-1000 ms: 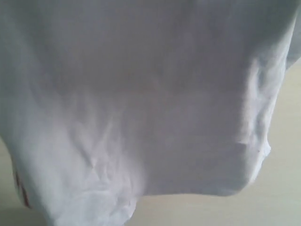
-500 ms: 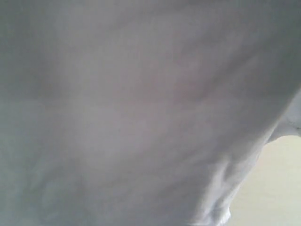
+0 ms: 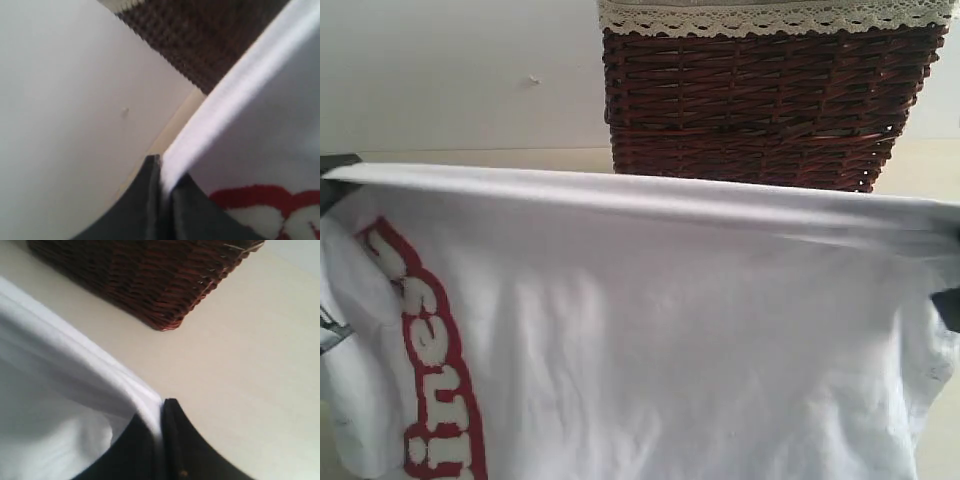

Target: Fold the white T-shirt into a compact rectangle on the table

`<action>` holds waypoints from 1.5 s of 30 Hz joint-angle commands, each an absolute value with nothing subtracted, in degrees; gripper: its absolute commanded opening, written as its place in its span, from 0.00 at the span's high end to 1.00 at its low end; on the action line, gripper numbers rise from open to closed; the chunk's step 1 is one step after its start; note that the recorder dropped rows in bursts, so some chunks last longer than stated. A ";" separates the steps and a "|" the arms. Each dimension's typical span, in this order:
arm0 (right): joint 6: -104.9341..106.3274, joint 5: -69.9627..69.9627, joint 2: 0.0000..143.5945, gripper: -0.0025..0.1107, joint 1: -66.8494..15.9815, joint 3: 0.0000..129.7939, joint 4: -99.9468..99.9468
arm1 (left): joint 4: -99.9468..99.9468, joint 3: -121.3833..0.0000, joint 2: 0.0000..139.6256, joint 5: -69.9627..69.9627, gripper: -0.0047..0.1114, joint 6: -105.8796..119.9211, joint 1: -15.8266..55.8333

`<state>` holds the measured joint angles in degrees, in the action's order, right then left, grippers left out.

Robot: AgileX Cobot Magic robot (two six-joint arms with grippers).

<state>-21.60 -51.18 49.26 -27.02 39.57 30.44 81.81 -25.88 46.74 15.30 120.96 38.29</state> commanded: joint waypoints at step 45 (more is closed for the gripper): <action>-11.84 -51.18 62.07 0.98 -25.31 41.08 23.54 | 99.95 -24.54 34.64 25.44 0.96 102.26 28.06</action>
<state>-12.19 -51.75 62.21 -25.50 40.69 24.01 99.82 -24.78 35.46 29.28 108.90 28.03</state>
